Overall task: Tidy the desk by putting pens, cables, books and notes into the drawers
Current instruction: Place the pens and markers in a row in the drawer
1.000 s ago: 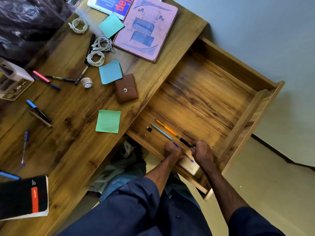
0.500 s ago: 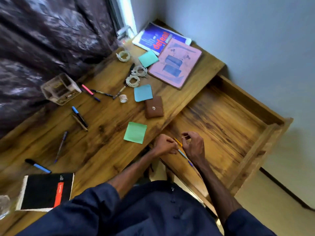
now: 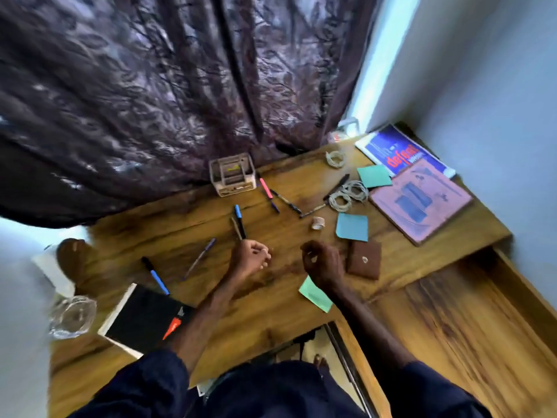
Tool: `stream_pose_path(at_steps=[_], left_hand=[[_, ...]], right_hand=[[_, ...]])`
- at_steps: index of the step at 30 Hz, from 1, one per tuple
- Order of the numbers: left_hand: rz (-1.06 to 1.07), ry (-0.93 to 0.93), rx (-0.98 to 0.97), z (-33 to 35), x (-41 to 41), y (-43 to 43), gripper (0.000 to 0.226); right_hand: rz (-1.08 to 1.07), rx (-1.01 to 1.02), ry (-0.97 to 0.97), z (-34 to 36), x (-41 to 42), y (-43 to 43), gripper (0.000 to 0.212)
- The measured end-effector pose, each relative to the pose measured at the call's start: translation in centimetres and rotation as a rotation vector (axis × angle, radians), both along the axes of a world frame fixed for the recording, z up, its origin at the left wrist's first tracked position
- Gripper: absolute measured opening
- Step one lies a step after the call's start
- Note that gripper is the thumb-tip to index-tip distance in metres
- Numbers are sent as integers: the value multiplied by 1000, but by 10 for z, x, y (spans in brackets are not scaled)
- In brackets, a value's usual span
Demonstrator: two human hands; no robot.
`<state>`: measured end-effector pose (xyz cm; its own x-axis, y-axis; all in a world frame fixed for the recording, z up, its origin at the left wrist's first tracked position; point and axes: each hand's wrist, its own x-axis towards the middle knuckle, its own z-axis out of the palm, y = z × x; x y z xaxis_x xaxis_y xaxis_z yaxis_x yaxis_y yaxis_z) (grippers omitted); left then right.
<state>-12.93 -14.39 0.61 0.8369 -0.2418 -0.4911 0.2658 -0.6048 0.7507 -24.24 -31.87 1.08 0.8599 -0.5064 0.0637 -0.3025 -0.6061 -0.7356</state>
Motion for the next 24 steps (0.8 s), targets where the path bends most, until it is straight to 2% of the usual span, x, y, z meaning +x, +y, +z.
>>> stream_pose_path(at_steps=[5, 7, 10, 13, 18, 24], left_hand=[[118, -172, 281, -10, 62, 40, 11], [111, -190, 347, -10, 81, 45, 20], [80, -165, 378, -31, 97, 47, 38], [63, -155, 358, -53, 102, 39, 44], [6, -166, 355, -35, 102, 33, 31], [41, -46, 370, -31, 102, 37, 15]], right_hand=[[143, -32, 108, -6, 61, 33, 22], [189, -10, 150, -11, 79, 42, 22], [246, -21, 174, -15, 99, 55, 22], [271, -48, 206, -19, 120, 63, 19], [275, -70, 296, -19, 153, 65, 12], [240, -59, 379, -18, 188, 77, 22]])
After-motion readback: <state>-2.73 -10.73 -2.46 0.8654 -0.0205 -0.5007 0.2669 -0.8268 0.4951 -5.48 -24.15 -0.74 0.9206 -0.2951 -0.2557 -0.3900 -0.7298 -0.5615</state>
